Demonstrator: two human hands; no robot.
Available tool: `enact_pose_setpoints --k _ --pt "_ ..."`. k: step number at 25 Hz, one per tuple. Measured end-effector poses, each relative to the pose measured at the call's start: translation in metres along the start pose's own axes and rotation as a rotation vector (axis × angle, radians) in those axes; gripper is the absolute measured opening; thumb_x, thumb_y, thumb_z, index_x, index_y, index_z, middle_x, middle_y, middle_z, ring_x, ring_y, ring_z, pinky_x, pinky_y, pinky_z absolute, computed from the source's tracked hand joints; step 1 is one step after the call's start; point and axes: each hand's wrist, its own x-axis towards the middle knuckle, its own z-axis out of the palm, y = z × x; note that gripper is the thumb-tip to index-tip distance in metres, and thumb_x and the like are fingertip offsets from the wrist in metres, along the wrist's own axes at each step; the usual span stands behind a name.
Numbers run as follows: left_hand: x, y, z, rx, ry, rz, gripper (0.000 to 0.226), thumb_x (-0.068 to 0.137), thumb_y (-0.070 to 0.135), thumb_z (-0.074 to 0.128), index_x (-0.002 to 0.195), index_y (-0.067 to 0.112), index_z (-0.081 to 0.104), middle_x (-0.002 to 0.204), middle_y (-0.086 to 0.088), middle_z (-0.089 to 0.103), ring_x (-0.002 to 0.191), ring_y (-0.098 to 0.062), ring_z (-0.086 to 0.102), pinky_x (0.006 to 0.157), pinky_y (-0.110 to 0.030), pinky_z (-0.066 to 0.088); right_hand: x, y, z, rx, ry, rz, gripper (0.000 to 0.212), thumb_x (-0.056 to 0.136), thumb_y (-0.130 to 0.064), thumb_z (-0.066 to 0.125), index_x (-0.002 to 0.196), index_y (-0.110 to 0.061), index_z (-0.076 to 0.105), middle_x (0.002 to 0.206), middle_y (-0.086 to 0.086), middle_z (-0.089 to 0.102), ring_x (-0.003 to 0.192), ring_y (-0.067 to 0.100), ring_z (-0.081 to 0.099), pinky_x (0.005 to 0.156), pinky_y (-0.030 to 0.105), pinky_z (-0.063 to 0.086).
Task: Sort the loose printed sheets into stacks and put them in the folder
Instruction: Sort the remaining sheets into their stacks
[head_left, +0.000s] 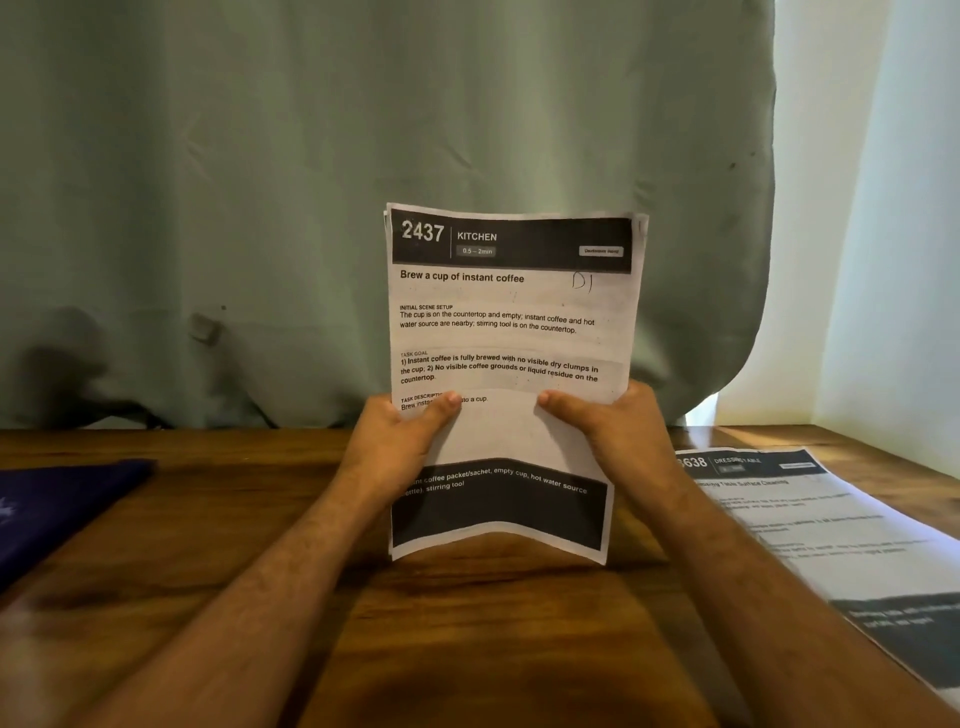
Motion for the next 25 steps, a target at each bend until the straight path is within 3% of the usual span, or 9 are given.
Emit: enact_pose_setpoints --k 3,11,16,18,20,22,25 --pt "-0.004 -0.002 0.002 -0.012 -0.013 0.022 0.006 0.093 0.028 0.068 0.092 0.03 0.073 0.089 0.015 0.078 0.084 -0.006 0.075 0.064 -0.016 0.057 -0.001 0.001 0.001 -0.008 0.024 0.019 0.018 0.076 -0.026 0.081 0.091 -0.027 0.072 0.087 -0.011 0.076 0.077 0.01 0.073 0.068 0.027 0.059" --pt "-0.003 -0.004 0.003 -0.008 -0.025 0.031 0.009 0.096 0.027 0.065 0.1 0.03 0.072 0.094 0.012 0.078 0.087 -0.01 0.075 0.068 -0.02 0.058 -0.004 0.004 0.001 -0.005 0.028 0.021 0.022 0.077 -0.028 0.08 0.097 -0.026 0.07 0.083 -0.015 0.075 0.074 0.008 0.073 0.059 0.021 0.057" --pt "-0.003 -0.005 0.002 -0.035 -0.049 0.049 0.012 0.096 0.022 0.064 0.1 0.03 0.072 0.095 0.016 0.078 0.09 -0.005 0.074 0.069 -0.015 0.057 -0.004 0.006 0.003 -0.014 0.024 0.029 0.024 0.076 -0.028 0.08 0.097 -0.026 0.069 0.086 -0.01 0.076 0.074 0.008 0.073 0.059 0.02 0.056" --pt "-0.002 -0.002 0.001 -0.031 -0.051 0.043 0.011 0.096 0.022 0.064 0.1 0.029 0.072 0.094 0.016 0.078 0.09 -0.005 0.074 0.069 -0.015 0.057 -0.004 0.005 0.003 -0.007 0.04 0.003 0.025 0.077 -0.029 0.079 0.099 -0.029 0.067 0.084 -0.017 0.074 0.076 0.002 0.071 0.056 0.016 0.054" --pt "0.002 0.001 -0.004 -0.067 -0.048 -0.022 0.011 0.096 0.021 0.066 0.103 0.025 0.073 0.098 0.01 0.078 0.091 -0.009 0.075 0.072 -0.02 0.059 -0.002 0.003 0.001 0.019 0.052 -0.06 0.026 0.08 -0.029 0.077 0.103 -0.03 0.066 0.09 -0.021 0.073 0.082 0.0 0.071 0.062 0.016 0.056" --pt "0.005 0.002 -0.01 -0.211 -0.102 -0.204 0.018 0.094 0.015 0.066 0.111 0.015 0.072 0.104 -0.002 0.078 0.094 -0.02 0.076 0.072 -0.03 0.062 0.001 0.007 0.0 0.016 0.081 -0.084 0.024 0.086 -0.028 0.073 0.109 -0.027 0.066 0.099 -0.016 0.074 0.087 0.003 0.071 0.069 0.021 0.058" --pt "0.0 -0.007 -0.015 -0.311 -0.215 -0.465 0.024 0.094 0.011 0.063 0.118 0.01 0.069 0.112 -0.012 0.076 0.098 -0.029 0.075 0.073 -0.038 0.063 0.004 0.024 -0.002 0.078 0.073 0.065 0.017 0.094 -0.024 0.064 0.109 -0.017 0.07 0.099 -0.003 0.076 0.09 0.017 0.073 0.075 0.034 0.06"
